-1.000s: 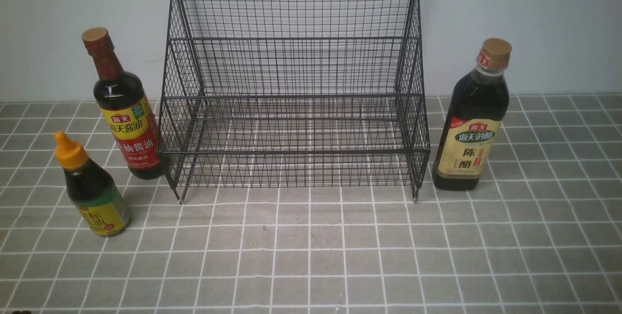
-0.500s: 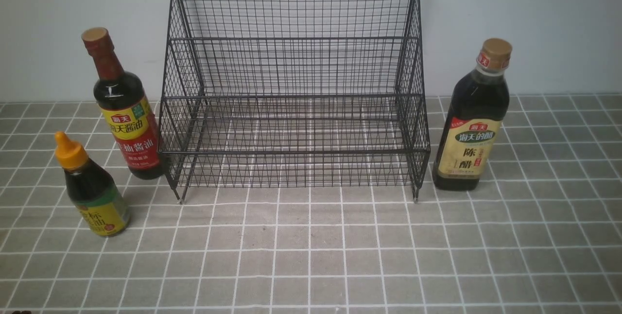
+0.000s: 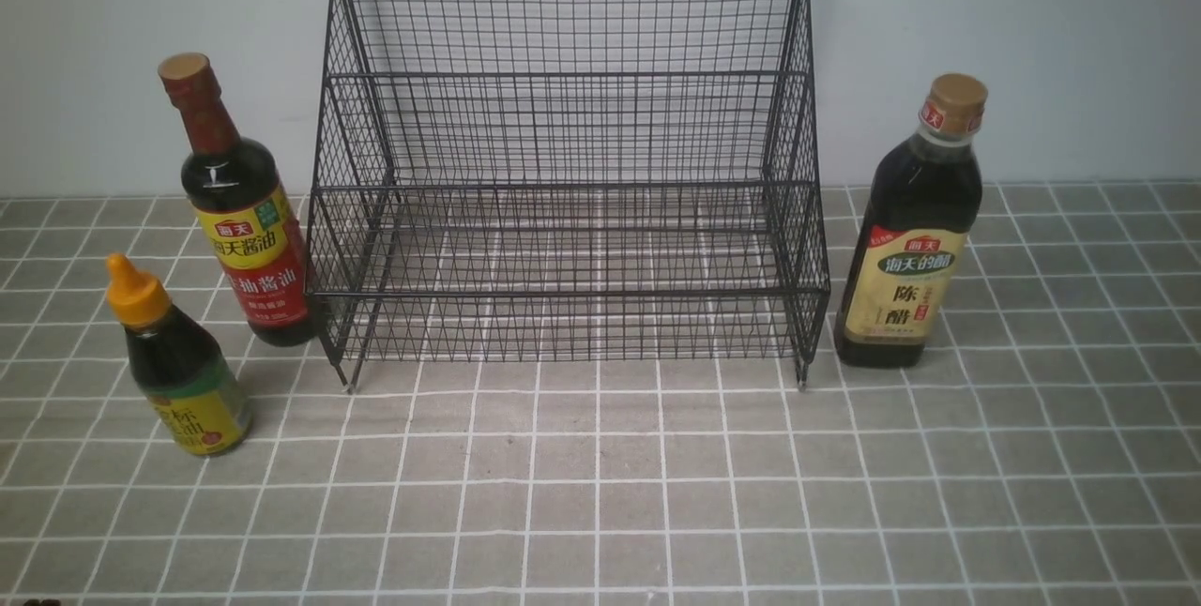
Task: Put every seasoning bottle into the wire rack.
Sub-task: Use the right arm to grab the condiment bottle closest to it
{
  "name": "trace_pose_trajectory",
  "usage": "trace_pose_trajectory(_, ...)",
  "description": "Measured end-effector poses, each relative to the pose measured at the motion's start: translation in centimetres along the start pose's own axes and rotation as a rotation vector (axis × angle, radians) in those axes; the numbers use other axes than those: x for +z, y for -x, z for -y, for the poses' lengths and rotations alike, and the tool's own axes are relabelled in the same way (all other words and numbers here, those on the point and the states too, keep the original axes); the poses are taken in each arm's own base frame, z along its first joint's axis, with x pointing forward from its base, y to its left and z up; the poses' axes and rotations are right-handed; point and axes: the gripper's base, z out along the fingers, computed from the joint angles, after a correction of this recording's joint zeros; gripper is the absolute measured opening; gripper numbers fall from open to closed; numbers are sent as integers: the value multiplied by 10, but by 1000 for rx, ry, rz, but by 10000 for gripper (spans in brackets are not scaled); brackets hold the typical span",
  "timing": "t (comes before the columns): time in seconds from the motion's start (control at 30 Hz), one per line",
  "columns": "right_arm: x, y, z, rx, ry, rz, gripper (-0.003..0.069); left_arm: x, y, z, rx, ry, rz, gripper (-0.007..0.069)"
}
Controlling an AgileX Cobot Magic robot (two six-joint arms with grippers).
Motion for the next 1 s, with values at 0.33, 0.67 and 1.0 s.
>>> trace_pose_trajectory(0.33,123,42,-44,-414,98,-343,209,0,0,0,0,0,0,-7)
trace_pose_trajectory(0.67,207,33,-58,-437,114,-342,572,0,0,0,0,0,0,-7)
trace_pose_trajectory(1.0,265,-26,-43,-394,71,-481,631,0,0,0,0,0,0,-7)
